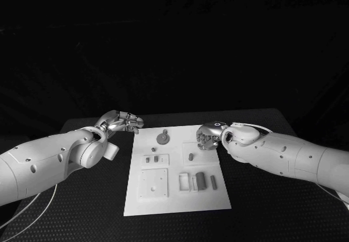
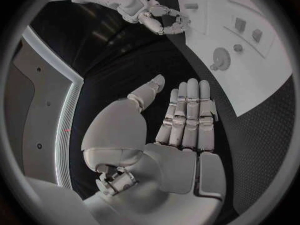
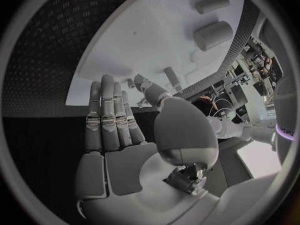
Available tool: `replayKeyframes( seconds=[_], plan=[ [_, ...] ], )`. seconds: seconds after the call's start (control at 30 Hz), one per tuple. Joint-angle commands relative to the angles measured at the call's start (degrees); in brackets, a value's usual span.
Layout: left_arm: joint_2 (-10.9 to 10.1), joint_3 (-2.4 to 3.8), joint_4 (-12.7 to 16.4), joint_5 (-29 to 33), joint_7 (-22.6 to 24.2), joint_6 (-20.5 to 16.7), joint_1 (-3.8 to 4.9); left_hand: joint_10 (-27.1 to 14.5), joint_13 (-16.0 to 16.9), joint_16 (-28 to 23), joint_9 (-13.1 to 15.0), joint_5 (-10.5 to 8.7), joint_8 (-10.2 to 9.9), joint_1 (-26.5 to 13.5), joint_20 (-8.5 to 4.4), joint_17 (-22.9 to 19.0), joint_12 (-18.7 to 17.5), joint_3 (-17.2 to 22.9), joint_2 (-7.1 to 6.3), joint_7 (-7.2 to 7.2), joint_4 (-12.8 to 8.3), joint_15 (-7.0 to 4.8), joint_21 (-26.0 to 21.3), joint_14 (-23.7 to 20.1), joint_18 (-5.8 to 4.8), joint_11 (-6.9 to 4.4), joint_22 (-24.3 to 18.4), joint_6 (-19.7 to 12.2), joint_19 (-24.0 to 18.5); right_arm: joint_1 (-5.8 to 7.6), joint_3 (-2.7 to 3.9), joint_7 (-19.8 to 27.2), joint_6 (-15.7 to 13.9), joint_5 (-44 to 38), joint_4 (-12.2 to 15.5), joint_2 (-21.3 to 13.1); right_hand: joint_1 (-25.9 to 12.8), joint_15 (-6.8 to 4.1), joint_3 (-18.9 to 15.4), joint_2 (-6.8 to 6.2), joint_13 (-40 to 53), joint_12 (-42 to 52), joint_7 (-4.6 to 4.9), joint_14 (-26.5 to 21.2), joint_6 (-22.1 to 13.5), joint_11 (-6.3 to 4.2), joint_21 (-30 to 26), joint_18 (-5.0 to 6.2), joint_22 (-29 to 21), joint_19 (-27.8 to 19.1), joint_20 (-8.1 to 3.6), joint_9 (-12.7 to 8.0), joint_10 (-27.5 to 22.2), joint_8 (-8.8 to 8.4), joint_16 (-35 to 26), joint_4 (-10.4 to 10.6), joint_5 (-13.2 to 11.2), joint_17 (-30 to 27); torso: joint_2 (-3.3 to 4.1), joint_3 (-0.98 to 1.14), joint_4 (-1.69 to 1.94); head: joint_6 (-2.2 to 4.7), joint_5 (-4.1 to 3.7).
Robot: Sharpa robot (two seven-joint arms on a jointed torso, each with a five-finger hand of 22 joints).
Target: Assemble the parts on the task board
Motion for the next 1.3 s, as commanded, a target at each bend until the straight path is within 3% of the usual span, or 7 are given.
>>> replayKeyframes(
  seconds=[0.03, 0.4, 0.87, 0.93, 1.0, 1.03, 1.3],
  plan=[
    [0.1, 0.07, 0.2, 0.7, 0.9, 0.5, 0.09, -0.5, -0.1, -0.3, -0.1, -0.04, 0.2, -0.1, 0.16, 0.1, -0.2, -0.5, 0.31, 0.02, 0.0, 0.17, -0.4, 0.2, -0.62, 0.01, -0.1, -0.3, -0.1, -0.09, -0.13, -0.4, 0.9, -2.0, 0.0, 0.2, 0.5, 0.00, 0.0, 0.46, 0.1, -0.4, -0.04, 0.1, 0.7, 0.10, -0.1, 0.31, 0.1, 0.2, -0.01, 0.1, 0.5, 0.43, 0.3, -0.3, 0.1, 0.1, -0.02, 0.01, -0.08, -0.13, 0.07],
    [0.2, 0.08, 0.2, 0.8, 0.6, 0.2, 0.09, -1.0, -0.3, -0.7, -0.3, -0.01, 0.0, -0.2, 0.13, 0.4, -0.2, -0.7, 0.15, 0.26, 0.0, 0.12, -0.7, 0.5, -0.59, 0.21, -0.3, -0.9, 0.2, -0.38, -0.58, -0.4, 1.0, -3.0, -0.3, 1.2, 1.0, -0.22, -0.1, 2.53, 0.7, -0.8, -0.85, 0.1, 2.7, -0.33, -0.4, 0.31, 0.6, 0.4, -0.03, 0.4, 2.1, 1.11, 0.6, -0.4, 0.1, 0.4, -0.03, 0.04, -0.04, -0.32, -0.01],
    [0.3, 0.08, 0.1, 0.8, 0.1, 0.0, 0.09, -1.0, -0.3, -0.7, -0.3, -0.01, 0.0, -0.2, 0.13, 0.4, -0.2, -0.7, 0.14, 0.27, 0.0, 0.12, -0.7, 0.5, -0.58, 0.21, -0.3, -0.9, 0.2, -1.40, -1.36, -2.2, 0.8, -5.7, -0.7, 2.3, 1.0, -0.23, -0.1, 2.66, 0.7, -0.9, -0.89, 0.0, 2.8, -0.35, -0.4, 0.31, 0.6, 0.4, -0.04, 0.4, 2.2, 1.14, 0.6, -0.4, 0.1, 0.4, -0.06, 0.07, -0.03, -0.55, 0.06],
    [0.3, 0.08, 0.1, 0.8, 0.1, 0.1, 0.09, -1.4, -0.4, -0.7, -0.4, 0.01, -0.2, -0.2, 0.10, 0.6, -0.3, -0.8, 0.09, 0.44, 0.0, 0.07, -0.7, 0.6, -0.56, 0.36, -0.3, -1.3, 0.3, -1.58, -1.64, -3.0, 0.9, -7.0, -0.9, 2.3, 2.6, 1.53, 1.1, 3.73, -0.5, -3.5, -1.22, -4.4, 3.4, 1.47, -2.7, -0.65, 0.0, -3.7, 0.58, 0.3, -1.9, 1.21, -1.7, -0.7, 0.2, -0.4, -0.04, 0.08, -0.03, -0.60, 0.07],
    [0.3, 0.08, 0.0, 0.8, 0.0, 0.0, 0.09, -1.6, -0.5, -0.7, -0.4, 0.03, -0.3, -0.3, 0.07, 0.7, -0.3, -0.8, 0.08, 0.57, 0.0, 0.04, -0.7, 0.7, -0.55, 0.47, -0.4, -1.6, 0.4, -1.63, -1.84, -3.4, 1.4, -7.5, -0.9, 2.2, 3.7, 1.89, 2.6, 3.01, -0.7, -4.1, -1.14, -4.9, 3.8, 1.78, -3.2, -0.81, 0.1, -4.2, 0.88, -0.1, -2.0, 0.88, -1.7, -0.2, 0.3, -0.4, -0.04, 0.09, -0.03, -0.70, 0.03],
    [0.3, 0.08, 0.0, 0.8, 0.0, 0.0, 0.09, -1.6, -0.5, -0.8, -0.4, 0.03, -0.3, -0.3, 0.07, 0.7, -0.2, -0.8, 0.08, 0.57, 0.0, 0.04, -0.7, 0.7, -0.55, 0.47, -0.4, -1.6, 0.5, -1.65, -1.89, -3.5, 1.5, -7.6, -0.8, 2.1, 4.2, 2.15, 7.0, 0.83, -1.0, -4.6, -1.06, -5.1, 4.1, 1.91, -3.5, -0.77, 0.1, -4.1, 1.11, -0.6, -1.8, 0.49, -1.8, 1.6, 0.3, -0.4, -0.05, 0.08, -0.04, -0.76, -0.02],
    [0.2, 0.08, 0.0, 0.8, -0.2, -0.2, 0.08, -1.8, -0.6, -0.8, -0.5, 0.05, -0.2, -0.3, 0.01, 0.9, -0.1, -0.9, 0.14, 0.63, 0.0, -0.03, -0.8, 0.9, -0.52, 0.50, -0.4, -1.7, 0.7, -1.98, -2.08, -3.3, 1.3, -8.1, 0.2, 1.5, 3.6, 2.20, 9.0, 1.40, -1.6, -5.5, -1.61, -5.6, 5.7, 1.97, -3.8, -0.64, 1.3, -4.5, 1.23, -1.0, -1.4, 0.63, -1.6, 0.5, 0.2, -0.3, -0.05, 0.10, -0.10, -0.92, -0.17]
  ],
)
